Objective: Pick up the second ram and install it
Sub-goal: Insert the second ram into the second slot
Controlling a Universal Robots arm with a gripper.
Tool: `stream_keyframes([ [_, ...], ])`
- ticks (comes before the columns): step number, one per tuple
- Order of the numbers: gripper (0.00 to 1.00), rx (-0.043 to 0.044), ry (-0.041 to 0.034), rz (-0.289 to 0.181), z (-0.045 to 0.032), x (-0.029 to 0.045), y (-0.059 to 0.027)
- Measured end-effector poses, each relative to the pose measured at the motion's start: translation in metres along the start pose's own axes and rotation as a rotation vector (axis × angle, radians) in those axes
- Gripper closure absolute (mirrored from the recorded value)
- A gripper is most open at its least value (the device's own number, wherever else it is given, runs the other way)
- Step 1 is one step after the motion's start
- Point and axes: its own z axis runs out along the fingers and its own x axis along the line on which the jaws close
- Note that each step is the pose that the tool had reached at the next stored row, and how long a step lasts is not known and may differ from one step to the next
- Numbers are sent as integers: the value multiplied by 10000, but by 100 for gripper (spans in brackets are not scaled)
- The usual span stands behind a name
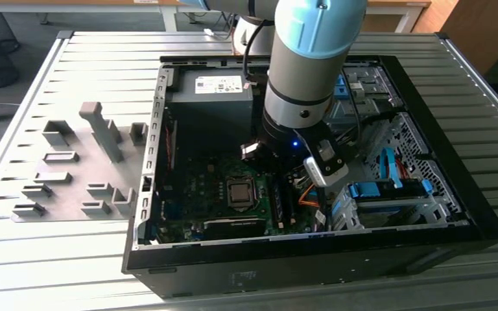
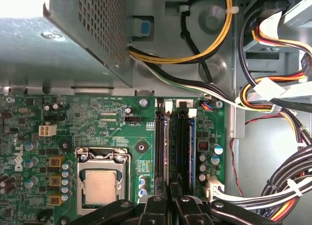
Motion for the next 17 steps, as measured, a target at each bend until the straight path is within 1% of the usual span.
stream_keyframes([
  [15,86,-1,0,37,3,-17,-1],
  [17,86,-5,-1,52,13,-17,-1],
])
